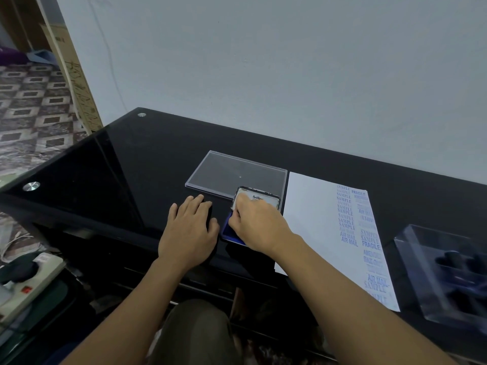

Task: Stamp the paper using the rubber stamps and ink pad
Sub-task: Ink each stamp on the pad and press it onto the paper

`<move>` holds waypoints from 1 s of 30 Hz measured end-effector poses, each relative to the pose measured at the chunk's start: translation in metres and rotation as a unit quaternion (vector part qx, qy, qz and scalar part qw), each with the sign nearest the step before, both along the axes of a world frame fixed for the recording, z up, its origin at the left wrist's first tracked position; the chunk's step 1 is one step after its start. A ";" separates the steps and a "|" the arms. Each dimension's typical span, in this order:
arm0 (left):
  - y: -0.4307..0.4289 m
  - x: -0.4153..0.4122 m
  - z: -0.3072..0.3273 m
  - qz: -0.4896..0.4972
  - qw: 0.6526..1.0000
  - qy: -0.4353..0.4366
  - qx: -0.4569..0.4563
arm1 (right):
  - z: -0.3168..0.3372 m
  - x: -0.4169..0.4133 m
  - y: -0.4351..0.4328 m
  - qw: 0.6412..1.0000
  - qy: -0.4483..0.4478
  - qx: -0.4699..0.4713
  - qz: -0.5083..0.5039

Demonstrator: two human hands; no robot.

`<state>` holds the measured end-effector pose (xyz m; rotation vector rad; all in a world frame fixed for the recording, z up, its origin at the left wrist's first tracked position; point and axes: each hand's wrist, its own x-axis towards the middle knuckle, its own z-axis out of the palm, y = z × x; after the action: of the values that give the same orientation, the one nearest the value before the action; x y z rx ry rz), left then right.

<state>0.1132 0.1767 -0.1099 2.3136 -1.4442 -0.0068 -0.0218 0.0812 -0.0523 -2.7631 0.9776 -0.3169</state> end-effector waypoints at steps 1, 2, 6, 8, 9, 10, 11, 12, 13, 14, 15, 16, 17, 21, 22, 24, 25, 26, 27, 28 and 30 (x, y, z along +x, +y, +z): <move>0.000 -0.001 0.000 0.000 1.000 -0.001 0.002 | -0.001 0.000 0.000 1.000 -0.001 0.000 -0.002; 0.000 -0.001 0.000 0.000 1.000 -0.003 0.003 | -0.002 0.000 0.000 1.000 -0.003 0.002 -0.004; 0.000 0.000 0.001 0.001 1.000 -0.002 0.002 | -0.004 0.000 0.000 1.000 -0.002 -0.001 -0.004; 0.000 0.000 0.001 0.001 1.000 0.000 0.002 | -0.004 0.000 -0.001 1.000 0.000 -0.002 -0.002; 0.000 0.000 0.001 0.000 1.000 0.000 0.001 | -0.004 0.000 -0.001 1.000 0.000 -0.001 -0.002; 0.000 0.000 0.001 0.000 1.000 0.000 0.001 | -0.004 0.000 -0.001 1.000 -0.001 0.000 -0.003; 0.000 -0.001 0.001 0.000 1.000 0.000 0.003 | -0.005 -0.001 -0.001 1.000 -0.004 0.002 -0.004; 0.000 -0.001 0.002 0.000 1.000 0.000 0.004 | -0.005 -0.001 -0.001 1.000 -0.008 0.004 -0.004; -0.001 -0.001 0.001 0.000 1.000 0.001 0.006 | -0.005 0.000 -0.001 1.000 -0.010 0.004 -0.004; -0.001 0.000 0.002 0.001 1.000 0.003 0.006 | -0.006 0.000 0.000 1.000 -0.012 0.003 -0.004; -0.001 0.000 0.001 0.001 1.000 0.005 0.006 | -0.006 -0.001 0.000 1.000 -0.012 0.002 -0.006; -0.001 0.000 0.002 0.001 1.000 0.006 0.006 | -0.006 0.000 0.000 1.000 -0.013 0.000 -0.008; -0.001 -0.001 0.002 0.001 1.000 0.006 0.005 | -0.007 0.000 -0.001 1.000 -0.014 -0.003 -0.008; -0.001 -0.001 0.002 0.002 1.000 0.007 0.006 | -0.008 0.001 -0.002 1.000 -0.014 -0.004 -0.007; -0.001 -0.001 0.003 0.002 1.000 0.008 0.006 | -0.009 0.002 -0.002 1.000 -0.013 -0.004 -0.008; -0.001 -0.001 0.002 0.002 1.000 0.012 0.006 | -0.008 0.001 -0.002 1.000 -0.013 -0.010 -0.009; -0.002 -0.001 0.002 0.002 1.000 0.014 0.007 | -0.009 0.001 -0.002 1.000 -0.014 -0.014 -0.009; -0.002 -0.001 0.002 0.003 1.000 0.014 0.010 | -0.009 0.001 -0.001 1.000 -0.015 -0.018 -0.008; -0.002 -0.001 0.002 0.003 1.000 0.013 0.011 | -0.009 0.000 -0.001 1.000 -0.016 -0.022 -0.008; -0.002 0.000 0.003 0.003 1.000 0.014 0.011 | -0.009 0.000 0.000 0.999 -0.017 -0.026 -0.008; -0.002 -0.001 0.003 0.003 1.000 0.015 0.011 | -0.010 -0.001 0.002 0.999 -0.019 -0.033 -0.009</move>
<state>0.1124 0.1751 -0.1064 2.3256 -1.4293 -0.0542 -0.0226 0.0830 -0.0624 -2.7968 1.0019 -0.4099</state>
